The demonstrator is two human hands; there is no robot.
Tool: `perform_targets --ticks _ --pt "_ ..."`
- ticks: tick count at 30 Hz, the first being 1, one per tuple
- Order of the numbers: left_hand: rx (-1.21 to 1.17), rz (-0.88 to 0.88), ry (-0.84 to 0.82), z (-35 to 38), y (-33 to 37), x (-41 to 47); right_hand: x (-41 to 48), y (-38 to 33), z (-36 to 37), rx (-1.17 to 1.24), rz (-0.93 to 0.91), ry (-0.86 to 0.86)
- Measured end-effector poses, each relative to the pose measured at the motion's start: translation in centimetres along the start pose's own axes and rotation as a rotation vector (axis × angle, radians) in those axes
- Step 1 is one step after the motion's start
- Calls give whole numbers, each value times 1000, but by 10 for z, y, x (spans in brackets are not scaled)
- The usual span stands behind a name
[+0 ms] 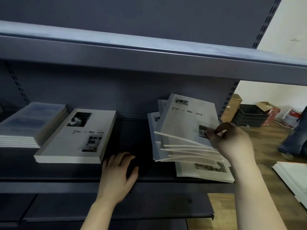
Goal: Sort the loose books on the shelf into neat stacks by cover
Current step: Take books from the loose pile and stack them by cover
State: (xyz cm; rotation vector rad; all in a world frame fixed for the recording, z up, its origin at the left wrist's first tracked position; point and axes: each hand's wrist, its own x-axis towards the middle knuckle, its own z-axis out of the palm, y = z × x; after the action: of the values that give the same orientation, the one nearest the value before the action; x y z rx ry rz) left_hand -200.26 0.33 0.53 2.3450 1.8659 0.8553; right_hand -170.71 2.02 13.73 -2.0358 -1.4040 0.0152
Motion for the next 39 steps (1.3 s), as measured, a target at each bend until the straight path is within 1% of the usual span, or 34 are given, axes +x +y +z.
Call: perform_targets --ticks 2,4,6,7,13,17,20,22,25,31,36,39 --pt "26 -25 -3 7 7 -2 2 9 -3 -5 15 -63" --pt "41 -50 -5 14 14 -3 5 17 -4 -16 33 -183" --pt "58 -72 -7 22 20 -5 5 21 -6 68 51 -277" --pt "71 -79 -3 24 22 -6 5 21 -6 120 54 -294" --pt "155 -109 77 32 28 -6 6 29 -2 277 35 -250" --pt "183 -125 88 33 30 -6 6 30 1 372 15 -167" --pt "194 -129 82 33 30 -7 6 24 1 553 49 -127" --pt "197 -129 75 33 29 -7 5 22 -1 635 55 -145" --pt "195 -130 60 33 28 -7 5 23 -3 670 56 -187" --pt "171 -112 42 31 27 -8 2 24 -4 893 137 -246" --pt "102 -114 97 17 26 -11 -1 16 -7 1047 125 -229" --pt "89 -116 126 5 19 -13 -5 3 -5 1083 88 -239"
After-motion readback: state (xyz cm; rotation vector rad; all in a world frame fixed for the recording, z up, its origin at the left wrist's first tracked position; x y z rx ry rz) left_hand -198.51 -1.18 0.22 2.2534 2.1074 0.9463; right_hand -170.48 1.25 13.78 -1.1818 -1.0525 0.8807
